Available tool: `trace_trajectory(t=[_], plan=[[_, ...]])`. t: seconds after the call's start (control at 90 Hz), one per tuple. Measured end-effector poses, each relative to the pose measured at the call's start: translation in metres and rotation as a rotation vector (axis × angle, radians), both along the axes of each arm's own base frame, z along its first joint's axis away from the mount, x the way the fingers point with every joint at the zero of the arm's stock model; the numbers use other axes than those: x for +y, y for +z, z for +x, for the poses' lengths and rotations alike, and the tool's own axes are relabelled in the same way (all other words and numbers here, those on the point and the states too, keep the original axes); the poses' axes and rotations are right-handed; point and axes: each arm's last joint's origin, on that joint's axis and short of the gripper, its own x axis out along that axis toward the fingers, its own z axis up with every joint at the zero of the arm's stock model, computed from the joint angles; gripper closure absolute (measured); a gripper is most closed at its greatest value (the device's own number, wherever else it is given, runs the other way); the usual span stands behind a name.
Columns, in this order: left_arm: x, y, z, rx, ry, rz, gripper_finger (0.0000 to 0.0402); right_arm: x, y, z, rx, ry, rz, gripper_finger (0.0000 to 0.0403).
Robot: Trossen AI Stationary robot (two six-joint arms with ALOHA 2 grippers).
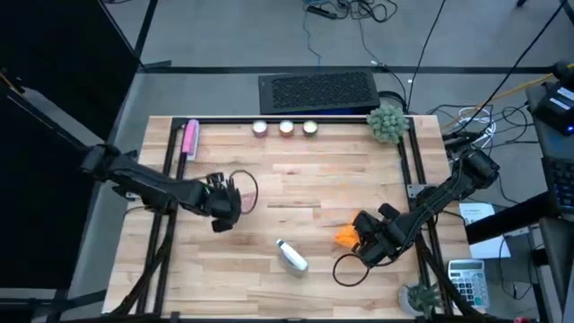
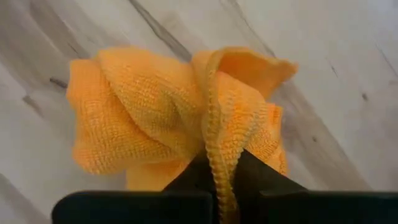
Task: Apply microfiber cloth
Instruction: Wipe the cellphone with a microfiber cloth
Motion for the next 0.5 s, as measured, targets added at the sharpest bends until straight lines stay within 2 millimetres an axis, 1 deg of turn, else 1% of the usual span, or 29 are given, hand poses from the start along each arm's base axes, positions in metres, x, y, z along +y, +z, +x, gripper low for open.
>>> trace_trajectory(t=[0.1,0.256,0.5], plan=[[-0.005,-0.011,0.002,0.046,-0.016,0.014,0.0389,0.000,0.000,0.000,0.000,0.000,-0.001,0.0385],[-0.008,-0.022,0.011,0.037,-0.019,0.020,0.0388,0.000,0.000,0.000,-0.003,0.003,0.001,0.0380],[-0.010,-0.033,0.018,0.051,-0.023,0.039,0.0362,0.001,0.000,0.002,-0.021,0.005,0.015,0.0378]])
